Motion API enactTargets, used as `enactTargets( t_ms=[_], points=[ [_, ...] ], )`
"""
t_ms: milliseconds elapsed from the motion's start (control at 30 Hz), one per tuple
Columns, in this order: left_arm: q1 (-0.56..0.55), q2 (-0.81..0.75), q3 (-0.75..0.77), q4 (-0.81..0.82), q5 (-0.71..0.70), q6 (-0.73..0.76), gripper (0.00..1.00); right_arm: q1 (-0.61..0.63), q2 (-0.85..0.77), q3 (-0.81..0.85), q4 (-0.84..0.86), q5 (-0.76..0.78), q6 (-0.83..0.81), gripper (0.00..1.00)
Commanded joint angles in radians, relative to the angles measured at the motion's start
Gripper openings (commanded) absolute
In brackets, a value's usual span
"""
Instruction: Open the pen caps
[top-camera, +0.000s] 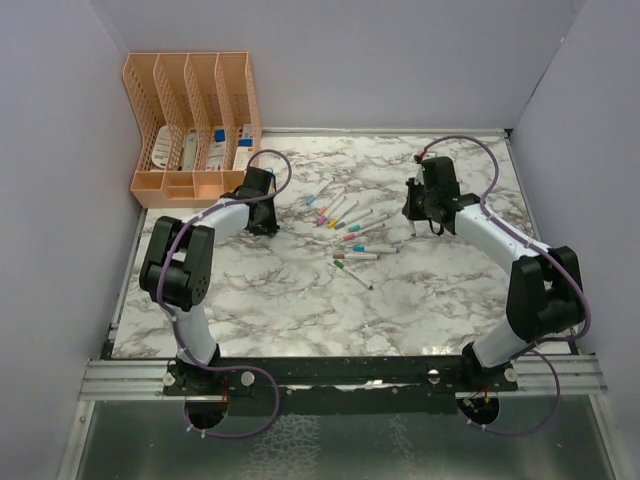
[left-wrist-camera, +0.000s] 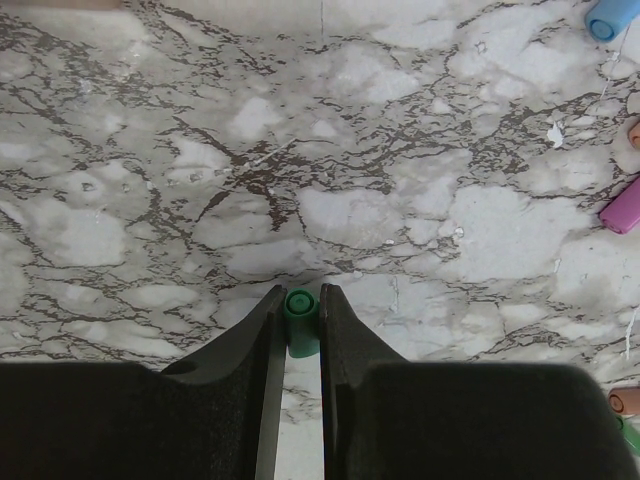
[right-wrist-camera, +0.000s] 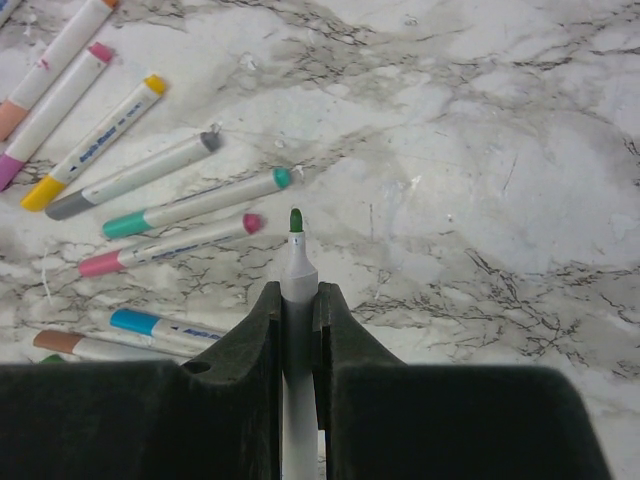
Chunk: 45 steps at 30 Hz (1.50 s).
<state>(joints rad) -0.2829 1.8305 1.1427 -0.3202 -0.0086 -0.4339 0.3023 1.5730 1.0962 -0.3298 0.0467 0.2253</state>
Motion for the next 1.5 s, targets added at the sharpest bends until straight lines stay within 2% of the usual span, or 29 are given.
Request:
enactTargets(
  t_ms=[0, 200, 367, 600, 867, 1067, 1200, 1267, 1367, 1467],
  points=[
    [-0.014, 0.033, 0.027, -0.011, -0.007, 0.012, 0.1, -0.025, 0.029, -0.034, 0.062, 0.009, 0.002, 0.01],
    [-0.019, 0.045, 0.038, -0.015, 0.0, 0.014, 0.31, -0.046, 0.081, -0.033, 0.087, 0.033, 0.007, 0.01],
    [-0.02, 0.057, 0.056, -0.03, 0.003, 0.019, 0.42, -0.066, 0.125, -0.016, 0.121, 0.029, 0.018, 0.01],
    [-0.02, 0.018, 0.066, -0.06, -0.026, 0.019, 0.46, -0.083, 0.209, 0.008, 0.141, 0.023, 0.016, 0.01],
    [-0.021, -0.167, 0.02, -0.086, -0.035, -0.008, 0.56, -0.089, 0.263, 0.005, 0.167, 0.023, 0.015, 0.02],
    [-0.021, -0.299, -0.023, -0.086, -0.009, -0.035, 0.6, -0.098, 0.303, 0.031, 0.163, 0.02, 0.017, 0.18],
    [-0.021, -0.342, -0.041, -0.087, 0.007, -0.047, 0.6, -0.103, 0.322, 0.044, 0.163, 0.01, 0.018, 0.39],
    [-0.022, -0.355, -0.049, -0.086, 0.01, -0.052, 0.62, -0.103, 0.322, 0.047, 0.164, 0.01, 0.022, 0.53],
    [-0.021, -0.369, -0.052, -0.085, 0.017, -0.057, 0.62, -0.103, 0.302, 0.061, 0.153, 0.013, 0.019, 0.58],
    [-0.022, -0.381, -0.051, -0.081, 0.018, -0.063, 0.68, -0.102, 0.233, 0.057, 0.15, -0.003, 0.004, 0.63]
  ],
)
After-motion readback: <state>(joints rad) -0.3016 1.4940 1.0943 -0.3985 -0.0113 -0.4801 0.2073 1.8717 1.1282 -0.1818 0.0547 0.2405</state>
